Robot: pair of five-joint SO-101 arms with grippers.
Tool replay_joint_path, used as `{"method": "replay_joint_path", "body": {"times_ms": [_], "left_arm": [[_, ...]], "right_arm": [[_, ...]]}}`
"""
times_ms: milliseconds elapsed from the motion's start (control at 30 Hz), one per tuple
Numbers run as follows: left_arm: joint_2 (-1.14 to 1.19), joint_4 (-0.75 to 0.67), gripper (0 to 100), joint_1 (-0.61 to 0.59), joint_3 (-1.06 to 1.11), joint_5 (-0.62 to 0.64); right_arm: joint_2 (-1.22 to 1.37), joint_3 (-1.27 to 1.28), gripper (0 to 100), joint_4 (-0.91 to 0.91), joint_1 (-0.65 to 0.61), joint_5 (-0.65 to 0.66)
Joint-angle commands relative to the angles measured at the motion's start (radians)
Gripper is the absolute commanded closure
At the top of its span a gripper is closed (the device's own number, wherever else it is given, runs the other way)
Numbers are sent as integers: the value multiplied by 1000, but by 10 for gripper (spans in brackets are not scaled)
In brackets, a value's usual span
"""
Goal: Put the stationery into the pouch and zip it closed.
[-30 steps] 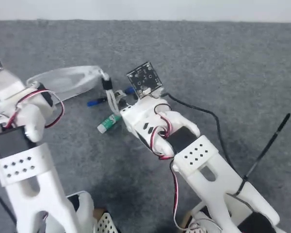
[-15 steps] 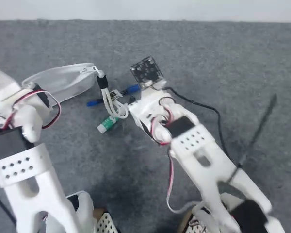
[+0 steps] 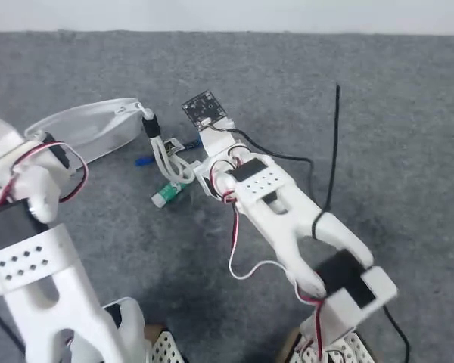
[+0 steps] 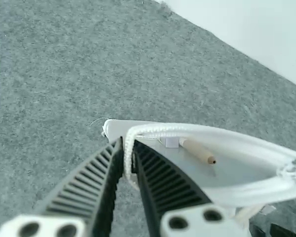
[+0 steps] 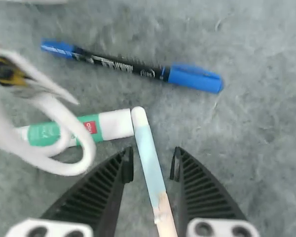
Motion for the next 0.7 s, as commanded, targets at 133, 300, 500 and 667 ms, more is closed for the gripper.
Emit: {"method": "replay_joint_path", "body": {"times_ms": [133, 300, 500, 667], "left_arm": [[-9, -28, 989, -6, -22, 12], [-9, -28, 989, -6, -21, 12], [-9, -28, 989, -6, -21, 12], [-9, -28, 989, -6, -21, 11]], "right_arm": [[114, -166, 876, 76, 8, 18], [208, -284, 876, 182, 13, 18], [318, -379, 879, 239, 13, 18], [369, -425, 880, 288, 15, 18]]}}
